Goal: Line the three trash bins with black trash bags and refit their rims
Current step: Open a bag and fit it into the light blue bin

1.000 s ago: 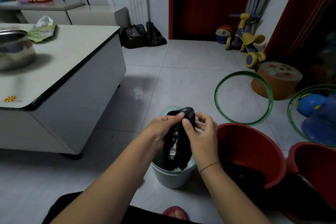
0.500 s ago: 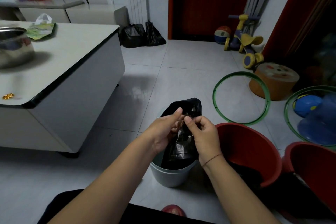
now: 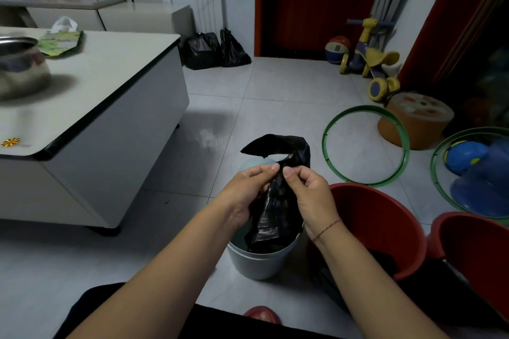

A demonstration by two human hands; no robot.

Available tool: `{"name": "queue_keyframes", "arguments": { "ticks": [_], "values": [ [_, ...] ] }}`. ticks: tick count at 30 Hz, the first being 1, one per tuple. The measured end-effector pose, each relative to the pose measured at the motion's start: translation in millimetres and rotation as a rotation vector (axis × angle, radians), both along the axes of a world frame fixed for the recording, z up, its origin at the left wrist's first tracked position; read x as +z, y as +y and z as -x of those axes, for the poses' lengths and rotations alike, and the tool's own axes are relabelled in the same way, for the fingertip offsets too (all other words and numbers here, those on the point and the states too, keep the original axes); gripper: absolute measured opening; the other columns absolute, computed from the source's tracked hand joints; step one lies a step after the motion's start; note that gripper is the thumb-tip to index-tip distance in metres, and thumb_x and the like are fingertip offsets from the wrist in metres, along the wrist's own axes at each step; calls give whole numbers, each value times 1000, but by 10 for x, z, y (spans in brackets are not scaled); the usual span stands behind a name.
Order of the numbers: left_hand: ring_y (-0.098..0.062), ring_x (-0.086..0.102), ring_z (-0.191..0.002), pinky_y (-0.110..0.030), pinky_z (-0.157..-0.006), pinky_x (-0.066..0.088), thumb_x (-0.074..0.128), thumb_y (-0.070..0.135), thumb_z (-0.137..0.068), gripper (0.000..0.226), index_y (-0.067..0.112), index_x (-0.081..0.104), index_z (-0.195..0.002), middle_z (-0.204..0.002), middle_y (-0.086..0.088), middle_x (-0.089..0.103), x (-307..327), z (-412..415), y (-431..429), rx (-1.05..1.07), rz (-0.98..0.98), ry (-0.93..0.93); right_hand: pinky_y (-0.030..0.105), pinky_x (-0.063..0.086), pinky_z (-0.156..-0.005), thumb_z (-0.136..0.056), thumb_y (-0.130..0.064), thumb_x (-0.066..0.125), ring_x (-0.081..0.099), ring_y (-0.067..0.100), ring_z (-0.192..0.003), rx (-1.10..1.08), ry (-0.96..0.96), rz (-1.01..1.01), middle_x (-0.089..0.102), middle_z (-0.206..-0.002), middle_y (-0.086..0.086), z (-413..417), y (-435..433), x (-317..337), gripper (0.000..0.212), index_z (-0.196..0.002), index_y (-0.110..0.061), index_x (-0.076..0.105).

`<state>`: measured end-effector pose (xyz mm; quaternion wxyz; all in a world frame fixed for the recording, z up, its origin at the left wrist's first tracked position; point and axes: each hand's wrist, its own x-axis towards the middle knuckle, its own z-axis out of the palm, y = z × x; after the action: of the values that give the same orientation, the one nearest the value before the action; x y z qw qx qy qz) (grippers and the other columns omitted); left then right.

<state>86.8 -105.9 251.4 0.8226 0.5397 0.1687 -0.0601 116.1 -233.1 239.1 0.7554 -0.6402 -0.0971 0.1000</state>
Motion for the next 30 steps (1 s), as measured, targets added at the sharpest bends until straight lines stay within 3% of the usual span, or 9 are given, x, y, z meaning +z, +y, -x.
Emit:
{"name": "queue_keyframes", "arguments": {
  "ticks": [3,7,12,15,17,19,24,26,30],
  "values": [
    [-20,68,-68,-28,-64,57,58,23,-93,18,9,69,-95,-80,-10,70,-27,-47,28,88,85,18,31,55,-74,-93,-20,56,65,20,-79,-100,72,-14,69,-81,9,-64,-11,-20,20,-75,-15,65],
    [-16,67,-49,-26,-48,55,44,5,-96,23,3,62,-82,-65,-9,69,-97,-132,291,287,361,139,25,53,-64,-98,-16,46,60,18,-72,-250,309,-218,63,-78,9,-260,-120,-104,24,-80,-7,59],
    [-20,64,-74,-32,-60,57,63,19,-84,17,3,60,-85,-84,-9,62,-283,-111,544,382,371,200,32,51,-70,-99,-25,43,62,22,-82,-258,539,-284,64,-93,13,-354,-232,-331,29,-106,-1,59],
    [-18,66,-61,-27,-59,55,63,24,-86,19,5,66,-81,-72,-6,67,-296,-75,475,251,199,193,32,52,-77,-93,-43,49,65,14,-90,-7,421,-123,69,-102,5,-274,-222,-303,31,-105,-16,59],
    [-21,66,-63,-29,-62,56,61,27,-89,23,5,68,-87,-76,-11,68,-270,-53,413,188,95,153,31,50,-88,-76,-51,66,61,13,-106,119,258,56,60,-123,3,-269,-201,-298,57,-126,-29,48],
    [-22,68,-71,-30,-68,56,57,30,-93,27,5,68,-96,-84,-13,70,-254,-50,366,137,9,98,28,47,-96,-70,-42,78,56,12,-114,184,72,245,56,-128,0,-310,-164,-318,72,-132,-30,45],
    [-19,71,-69,-26,-63,56,58,36,-91,31,8,69,-96,-80,-10,74,-219,-70,339,120,-89,97,20,53,-74,-76,-22,77,65,10,-79,102,-89,313,70,-85,-1,-374,-90,-307,18,-90,-14,69],
    [-18,71,-67,-25,-61,56,56,38,-92,33,8,69,-92,-77,-9,74,-233,-68,346,134,-63,101,33,53,-76,-78,-26,73,65,19,-77,50,-33,253,70,-79,7,-403,-82,-348,19,-82,-8,70],
    [-26,69,-78,-32,-70,54,54,39,-92,42,0,65,-103,-91,-17,71,-273,-48,305,166,14,171,34,55,-77,-76,-40,68,67,23,-78,46,144,106,72,-82,11,-379,-49,-352,35,-82,-5,70]
  ]
}}
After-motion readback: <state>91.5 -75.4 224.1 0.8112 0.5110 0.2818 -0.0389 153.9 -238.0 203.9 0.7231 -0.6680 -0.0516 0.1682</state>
